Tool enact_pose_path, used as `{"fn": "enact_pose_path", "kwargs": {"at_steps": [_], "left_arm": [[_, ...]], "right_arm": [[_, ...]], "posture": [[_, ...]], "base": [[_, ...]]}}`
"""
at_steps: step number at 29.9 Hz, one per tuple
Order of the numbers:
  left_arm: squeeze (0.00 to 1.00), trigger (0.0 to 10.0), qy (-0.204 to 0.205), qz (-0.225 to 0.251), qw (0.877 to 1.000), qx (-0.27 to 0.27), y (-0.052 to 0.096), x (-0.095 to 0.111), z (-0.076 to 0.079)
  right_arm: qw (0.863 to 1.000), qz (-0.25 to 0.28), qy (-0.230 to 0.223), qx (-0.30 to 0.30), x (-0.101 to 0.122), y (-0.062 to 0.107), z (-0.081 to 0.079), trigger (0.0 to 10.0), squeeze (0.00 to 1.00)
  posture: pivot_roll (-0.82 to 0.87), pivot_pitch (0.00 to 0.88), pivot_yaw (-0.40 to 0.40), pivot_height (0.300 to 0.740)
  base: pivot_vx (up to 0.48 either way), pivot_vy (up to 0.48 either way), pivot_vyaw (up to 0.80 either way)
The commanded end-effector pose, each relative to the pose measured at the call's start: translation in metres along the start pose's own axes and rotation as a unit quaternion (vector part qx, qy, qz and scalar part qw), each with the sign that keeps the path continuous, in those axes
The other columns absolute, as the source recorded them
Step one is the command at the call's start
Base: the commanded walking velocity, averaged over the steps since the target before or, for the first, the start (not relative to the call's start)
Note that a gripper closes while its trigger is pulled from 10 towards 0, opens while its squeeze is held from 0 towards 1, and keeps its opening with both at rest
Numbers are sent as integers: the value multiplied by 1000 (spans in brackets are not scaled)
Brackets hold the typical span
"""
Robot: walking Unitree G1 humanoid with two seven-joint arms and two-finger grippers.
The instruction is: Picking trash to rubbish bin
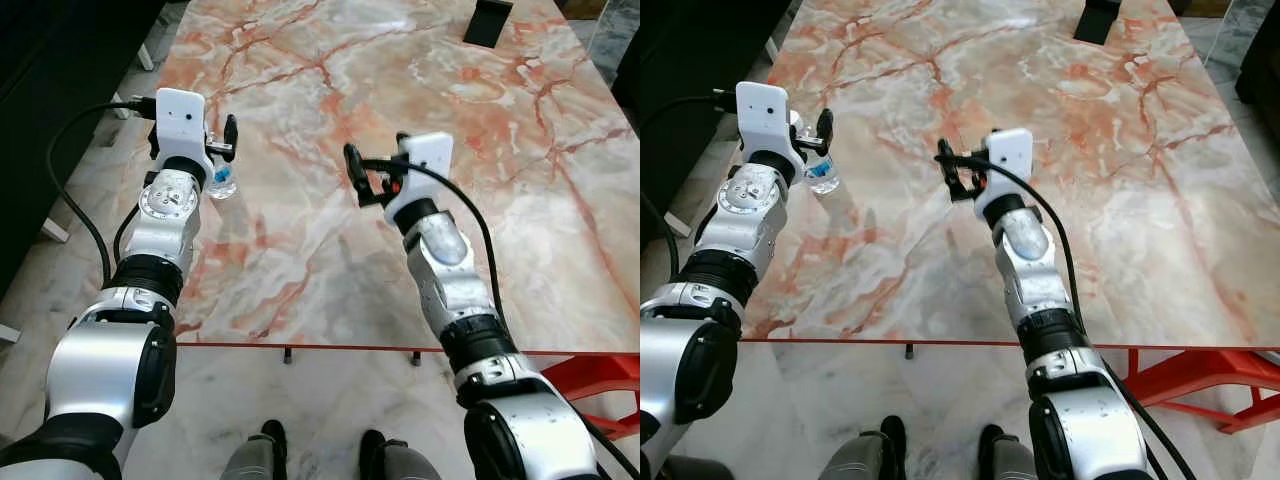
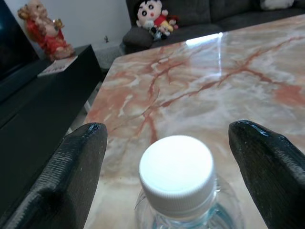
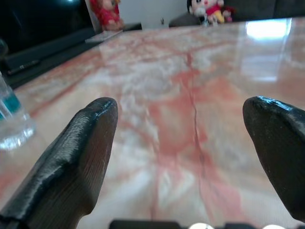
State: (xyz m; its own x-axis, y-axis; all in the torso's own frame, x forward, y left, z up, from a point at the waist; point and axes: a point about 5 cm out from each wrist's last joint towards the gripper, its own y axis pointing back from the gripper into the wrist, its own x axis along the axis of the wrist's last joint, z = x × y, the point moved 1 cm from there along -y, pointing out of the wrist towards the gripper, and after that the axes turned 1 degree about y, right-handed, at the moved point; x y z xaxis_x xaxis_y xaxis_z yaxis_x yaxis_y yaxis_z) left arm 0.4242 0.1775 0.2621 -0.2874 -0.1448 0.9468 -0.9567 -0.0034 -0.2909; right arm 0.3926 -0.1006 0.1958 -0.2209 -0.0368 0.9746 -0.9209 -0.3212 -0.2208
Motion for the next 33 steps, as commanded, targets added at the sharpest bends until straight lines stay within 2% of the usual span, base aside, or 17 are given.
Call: {"fn": "enact_pose_path", "kwargs": {"at_steps": [1,4,5,6,18,33], "left_arm": [[0,10000,11,-4,1000,15,-3,3,-6],[0,10000,21,-9,1000,20,-4,3,-6],[0,549,27,-8,999,20,-4,4,-6],[0,0,31,-7,999,19,-4,4,-6],[0,0,36,-1,999,2,-7,10,-2],[0,0,28,-28,999,-11,-6,1,4]], "right_arm": [[1000,0,7,9,-1,2,-4,10000,0],[1000,-3,7,11,-3,5,-6,10000,0],[1000,-4,7,12,-3,5,-6,10000,0],[1000,-5,7,12,-4,5,-6,10000,0],[1000,-7,10,11,-3,7,-5,10000,0],[1000,-12,9,7,-6,9,-4,10000,0]], "posture": [[38,274,45,740],[36,272,45,740],[36,271,45,740],[36,270,46,740],[38,268,43,740],[37,262,45,740]], "base": [[0,0,0],[0,0,0],[0,0,0],[0,0,0],[0,0,0],[0,0,0]]}}
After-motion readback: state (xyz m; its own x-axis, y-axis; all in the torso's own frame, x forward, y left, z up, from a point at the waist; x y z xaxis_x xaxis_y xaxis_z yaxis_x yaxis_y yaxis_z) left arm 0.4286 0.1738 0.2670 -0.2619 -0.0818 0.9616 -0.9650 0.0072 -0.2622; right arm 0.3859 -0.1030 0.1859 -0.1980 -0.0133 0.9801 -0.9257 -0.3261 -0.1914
